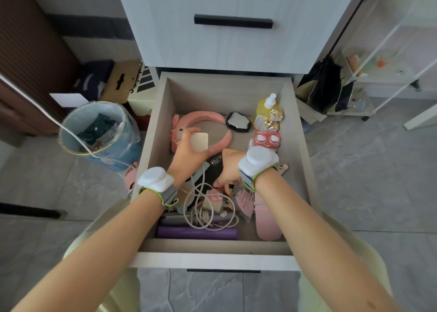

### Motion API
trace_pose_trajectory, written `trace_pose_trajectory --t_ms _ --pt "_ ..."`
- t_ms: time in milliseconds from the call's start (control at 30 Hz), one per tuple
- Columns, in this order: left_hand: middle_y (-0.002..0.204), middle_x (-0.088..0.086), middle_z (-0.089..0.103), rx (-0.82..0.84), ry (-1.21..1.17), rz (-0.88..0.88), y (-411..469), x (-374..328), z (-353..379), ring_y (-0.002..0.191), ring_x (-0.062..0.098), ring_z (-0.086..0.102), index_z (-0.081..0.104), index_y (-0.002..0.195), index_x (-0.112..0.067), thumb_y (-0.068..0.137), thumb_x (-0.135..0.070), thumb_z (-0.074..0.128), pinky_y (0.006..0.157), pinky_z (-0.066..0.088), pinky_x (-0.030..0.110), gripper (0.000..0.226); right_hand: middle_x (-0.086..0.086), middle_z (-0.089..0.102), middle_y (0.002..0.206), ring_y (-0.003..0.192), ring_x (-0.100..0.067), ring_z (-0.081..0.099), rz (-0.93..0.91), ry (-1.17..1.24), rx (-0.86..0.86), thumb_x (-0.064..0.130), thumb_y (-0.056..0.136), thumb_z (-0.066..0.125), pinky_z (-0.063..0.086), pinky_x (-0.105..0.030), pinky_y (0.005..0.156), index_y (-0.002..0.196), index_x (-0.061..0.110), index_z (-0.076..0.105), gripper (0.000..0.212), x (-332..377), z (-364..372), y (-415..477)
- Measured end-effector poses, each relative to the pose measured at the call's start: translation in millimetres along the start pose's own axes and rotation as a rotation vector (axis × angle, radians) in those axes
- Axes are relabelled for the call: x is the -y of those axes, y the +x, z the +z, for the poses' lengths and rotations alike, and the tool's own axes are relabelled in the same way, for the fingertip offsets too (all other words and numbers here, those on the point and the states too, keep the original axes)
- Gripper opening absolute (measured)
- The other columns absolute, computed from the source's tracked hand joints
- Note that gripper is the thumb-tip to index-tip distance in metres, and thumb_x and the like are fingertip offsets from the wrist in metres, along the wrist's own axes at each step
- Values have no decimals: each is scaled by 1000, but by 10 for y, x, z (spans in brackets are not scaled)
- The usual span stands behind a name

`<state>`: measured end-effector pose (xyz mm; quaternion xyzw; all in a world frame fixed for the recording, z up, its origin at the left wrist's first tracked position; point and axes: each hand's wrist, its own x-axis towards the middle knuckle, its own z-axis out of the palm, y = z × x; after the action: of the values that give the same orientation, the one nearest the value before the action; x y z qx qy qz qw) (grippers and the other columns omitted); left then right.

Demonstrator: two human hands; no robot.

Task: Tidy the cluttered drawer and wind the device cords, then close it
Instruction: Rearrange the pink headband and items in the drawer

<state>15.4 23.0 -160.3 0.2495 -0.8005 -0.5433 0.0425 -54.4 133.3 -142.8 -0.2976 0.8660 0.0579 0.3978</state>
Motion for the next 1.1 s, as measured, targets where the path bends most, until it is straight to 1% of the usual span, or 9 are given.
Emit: trace_pose_trajectory --t_ms 67,133,200,300,400,600,767,967,1100 --pt "115 0 38 25 28 0 -4 15 -1 104 14 43 34 131 -16 70 -5 78 84 43 28 76 -10 54 81 85 -26 53 24 95 -107 37 86 62 39 -27 63 80 1 48 39 -60 -34 -16" --pt "117 2 37 16 71 17 -5 31 -5 106 16 41 33 132 -15 69 1 76 88 44 31 78 -9 49 87 80 -25 46 84 159 -263 28 92 52 27 -24 48 92 -10 46 39 -98 -64 -44" --pt "117 2 38 -17 122 66 -6 32 -2 105 15 41 34 131 -13 72 3 71 87 44 30 71 -11 55 95 83 -29 52 105 173 -415 16 92 48 34 -23 53 112 -10 50 33 -94 -107 -35" --pt "114 2 41 -53 133 100 -6 57 -1 102 17 45 36 129 -13 75 2 69 83 45 31 65 -18 51 124 115 -31 51 129 158 -549 9 90 46 43 -33 82 124 0 45 35 1 -145 -13" --pt "116 5 43 -1 184 84 36 117 10 106 21 47 35 129 -15 73 0 70 85 47 33 67 -11 60 115 111 -24 55 383 9 -826 3 88 36 47 -33 81 116 12 59 38 51 -291 409" --pt "127 13 41 28 262 24 39 210 43 112 27 47 36 131 -17 74 1 68 86 39 27 67 -17 35 141 131 -33 36 333 78 -403 29 89 49 41 -38 102 140 6 27 61 -178 -603 819" --pt "141 13 23 16 271 -38 35 253 74 117 31 45 35 133 -14 78 -3 68 87 35 23 65 -14 48 134 122 -29 51 357 105 -505 22 85 55 44 -35 94 136 4 31 59 -251 -536 932" --pt "132 16 39 6 352 -31 25 288 79 113 32 48 32 133 -13 78 -9 67 82 38 28 65 -17 43 133 118 -32 52 405 35 -652 10 96 38 44 -37 90 134 -1 35 39 -134 -646 872" --pt "125 15 47 7 350 -38 30 277 87 109 31 51 34 128 -12 76 -9 66 77 39 28 61 -12 46 127 112 -34 53 17 -29 -690 13 85 60 43 -38 83 129 9 42 48 9 -662 753"
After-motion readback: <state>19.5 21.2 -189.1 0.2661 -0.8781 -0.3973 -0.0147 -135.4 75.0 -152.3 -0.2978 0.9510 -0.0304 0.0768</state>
